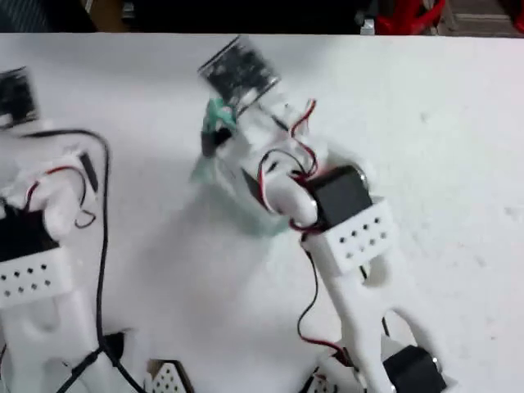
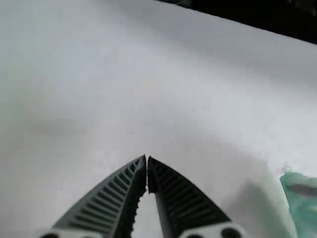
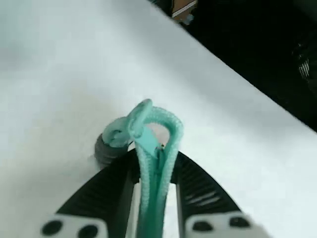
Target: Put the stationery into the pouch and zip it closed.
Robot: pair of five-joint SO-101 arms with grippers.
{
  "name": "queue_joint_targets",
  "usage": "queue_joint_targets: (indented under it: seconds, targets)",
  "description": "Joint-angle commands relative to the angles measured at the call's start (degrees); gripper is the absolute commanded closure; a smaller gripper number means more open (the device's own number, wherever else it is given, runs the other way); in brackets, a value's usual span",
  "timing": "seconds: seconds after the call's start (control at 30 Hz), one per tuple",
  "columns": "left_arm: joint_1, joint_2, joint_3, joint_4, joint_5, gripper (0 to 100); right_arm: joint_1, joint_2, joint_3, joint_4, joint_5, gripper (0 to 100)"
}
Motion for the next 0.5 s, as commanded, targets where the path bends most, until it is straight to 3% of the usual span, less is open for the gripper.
queue_joint_targets:
  seconds: [0.0, 0.2, 0.37, 0.47]
  targets:
    - [-1.2, -5.0, 9.8, -6.5, 6.5, 97, 0.8, 2.2, -3.6, -5.9, -12.1, 98.1]
    - [-1.4, -14.7, 27.6, -19.6, 9.8, 97, -1.5, 5.8, -4.6, -12.1, -30.3, 98.1]
    - [-1.1, -24.7, 37.7, -28.0, 9.8, 97, -1.5, 6.5, -4.6, -11.1, -36.0, 98.1]
    - [-1.1, -30.4, 42.0, -30.6, 9.8, 97, 4.2, 7.7, -1.8, -10.2, -37.5, 98.1]
